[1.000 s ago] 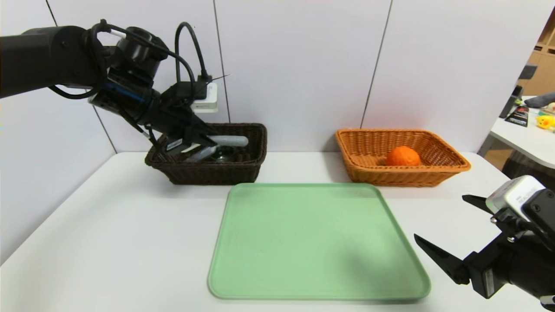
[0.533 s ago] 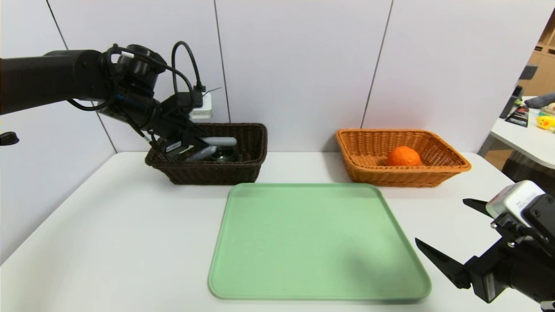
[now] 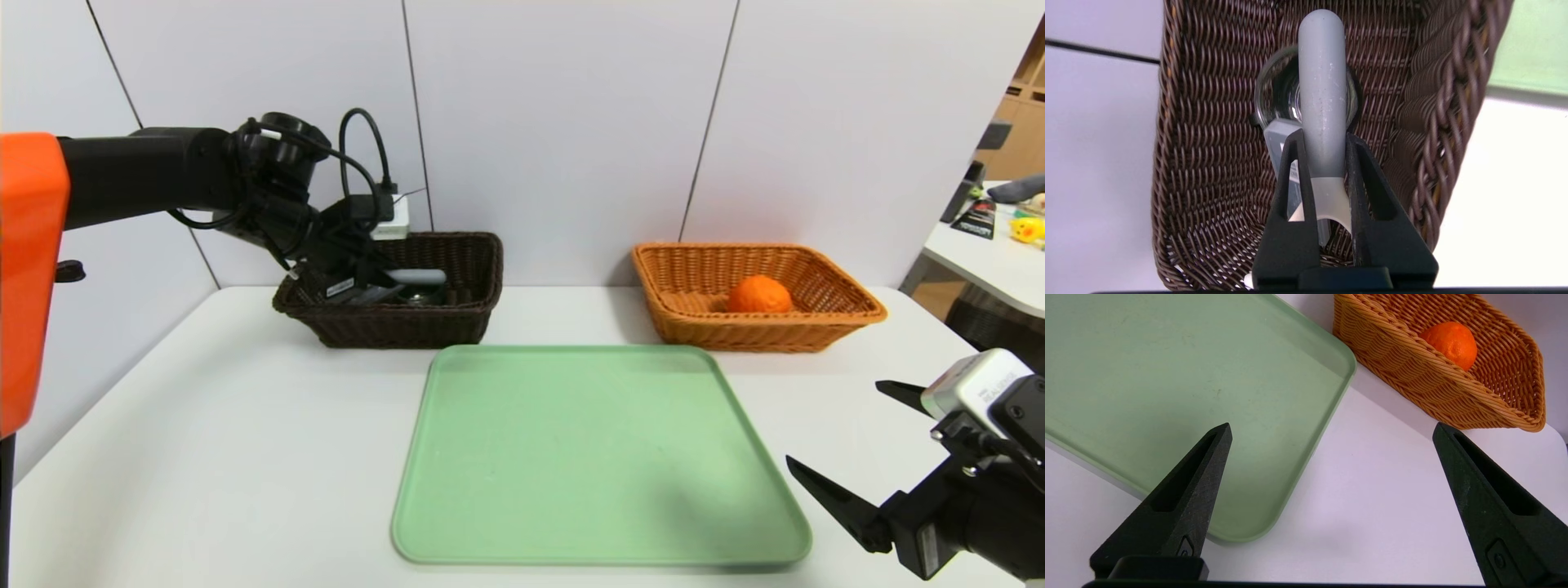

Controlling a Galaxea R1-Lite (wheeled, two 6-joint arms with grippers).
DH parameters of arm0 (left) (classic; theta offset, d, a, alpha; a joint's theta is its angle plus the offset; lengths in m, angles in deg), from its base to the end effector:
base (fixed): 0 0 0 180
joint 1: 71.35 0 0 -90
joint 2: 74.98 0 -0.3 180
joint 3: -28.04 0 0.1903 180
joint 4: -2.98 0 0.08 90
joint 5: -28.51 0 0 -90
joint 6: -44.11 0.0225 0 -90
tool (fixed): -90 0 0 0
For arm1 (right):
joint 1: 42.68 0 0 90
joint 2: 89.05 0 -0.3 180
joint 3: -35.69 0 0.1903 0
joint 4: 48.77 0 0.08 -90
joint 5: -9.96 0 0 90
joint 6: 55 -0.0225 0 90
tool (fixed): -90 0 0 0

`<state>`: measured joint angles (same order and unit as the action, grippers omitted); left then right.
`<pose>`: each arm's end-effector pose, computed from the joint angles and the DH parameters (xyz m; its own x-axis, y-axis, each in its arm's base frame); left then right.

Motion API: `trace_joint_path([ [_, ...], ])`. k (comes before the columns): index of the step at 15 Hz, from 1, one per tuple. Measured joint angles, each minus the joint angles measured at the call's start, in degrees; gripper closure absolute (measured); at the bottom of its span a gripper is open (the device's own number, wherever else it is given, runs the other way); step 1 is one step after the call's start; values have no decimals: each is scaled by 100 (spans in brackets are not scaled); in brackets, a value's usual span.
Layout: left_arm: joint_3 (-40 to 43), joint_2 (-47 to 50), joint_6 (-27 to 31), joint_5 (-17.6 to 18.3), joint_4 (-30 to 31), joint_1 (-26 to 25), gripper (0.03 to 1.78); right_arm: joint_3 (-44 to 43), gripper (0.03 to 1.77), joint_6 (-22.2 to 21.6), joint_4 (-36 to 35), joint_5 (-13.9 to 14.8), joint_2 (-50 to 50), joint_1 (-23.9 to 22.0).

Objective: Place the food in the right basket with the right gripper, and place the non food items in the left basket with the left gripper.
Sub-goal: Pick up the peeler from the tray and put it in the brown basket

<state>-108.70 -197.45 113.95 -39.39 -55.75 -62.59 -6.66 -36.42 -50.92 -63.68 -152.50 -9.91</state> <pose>0.4113 -0.0719 0.2294 0.5963 -0.4725 -0.6490 0.7899 0.2014 0.5792 0.1208 0.0702 0.1669 0.9155 0.2544 -0.3116 -0.3670 0.8454 -0.3881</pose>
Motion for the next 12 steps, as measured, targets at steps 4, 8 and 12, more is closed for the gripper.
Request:
trace_joint_path([
  [4,-40,-74,-18,-50,15,-1,156,-4,11,10,2,0,-9,0],
  [8,-46,-151,-22,-57,119,-56,156,-9,11,10,11,-10,-49,0],
  [12,-44,-234,-20,-78,221,-108,156,-11,11,10,2,-11,-110,0],
])
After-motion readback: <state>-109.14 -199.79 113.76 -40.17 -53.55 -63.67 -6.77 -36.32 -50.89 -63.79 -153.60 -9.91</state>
